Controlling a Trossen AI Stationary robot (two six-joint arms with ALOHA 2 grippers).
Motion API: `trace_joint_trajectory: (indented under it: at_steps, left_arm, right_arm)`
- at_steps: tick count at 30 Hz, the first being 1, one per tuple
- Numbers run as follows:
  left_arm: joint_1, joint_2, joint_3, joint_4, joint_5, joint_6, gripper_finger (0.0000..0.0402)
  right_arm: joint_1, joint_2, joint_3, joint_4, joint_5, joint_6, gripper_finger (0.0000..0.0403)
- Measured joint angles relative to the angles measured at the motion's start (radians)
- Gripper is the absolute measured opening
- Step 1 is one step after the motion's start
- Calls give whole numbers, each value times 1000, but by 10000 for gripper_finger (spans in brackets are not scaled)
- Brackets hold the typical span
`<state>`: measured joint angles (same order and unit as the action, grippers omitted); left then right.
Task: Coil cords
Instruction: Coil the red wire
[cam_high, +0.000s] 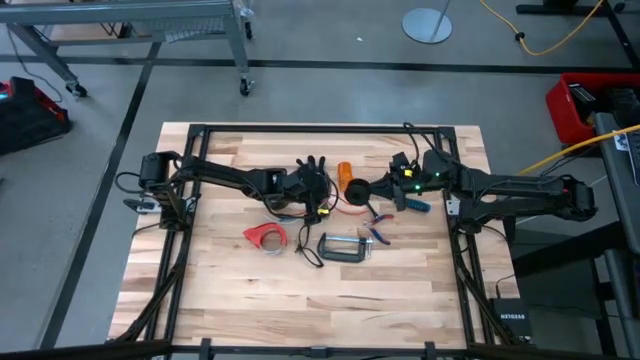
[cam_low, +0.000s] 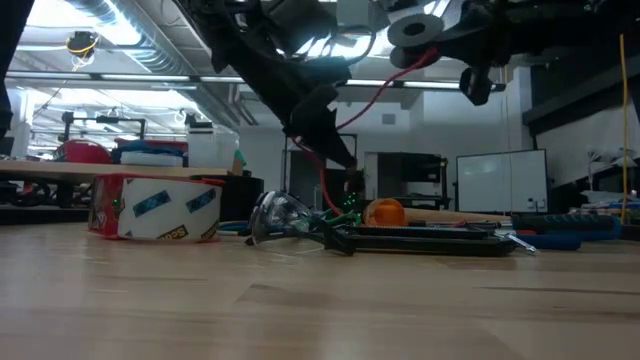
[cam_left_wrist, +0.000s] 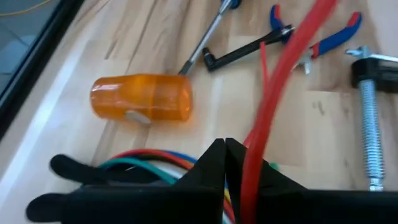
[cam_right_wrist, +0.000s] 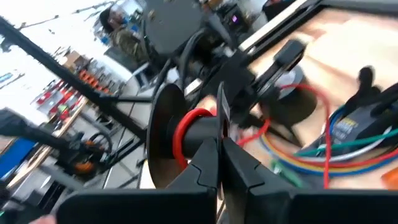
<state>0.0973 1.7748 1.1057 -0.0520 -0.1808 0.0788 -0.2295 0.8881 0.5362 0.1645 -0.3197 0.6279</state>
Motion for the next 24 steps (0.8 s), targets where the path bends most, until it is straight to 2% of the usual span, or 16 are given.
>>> trace_joint_trajectory:
  at_steps: [6, 10, 14, 20, 24]
  left_arm:
    - [35, 0, 0, 6, -6, -22, 2]
    - [67, 0, 0, 11, -6, -101, 1]
    - [100, 0, 0, 10, -2, -219, 1]
    - [139, 0, 0, 9, 105, -344, 0]
    - [165, 0, 0, 8, 199, -366, 0]
  right_arm:
    - [0, 0, 0, -146, -41, -8, 5]
    - [1, 24, 0, -298, 63, -11, 5]
    - [1, 70, 0, -331, 150, -12, 5]
    - [1, 158, 0, -320, 260, -28, 5]
    - [1, 207, 0, -321, 284, -28, 5]
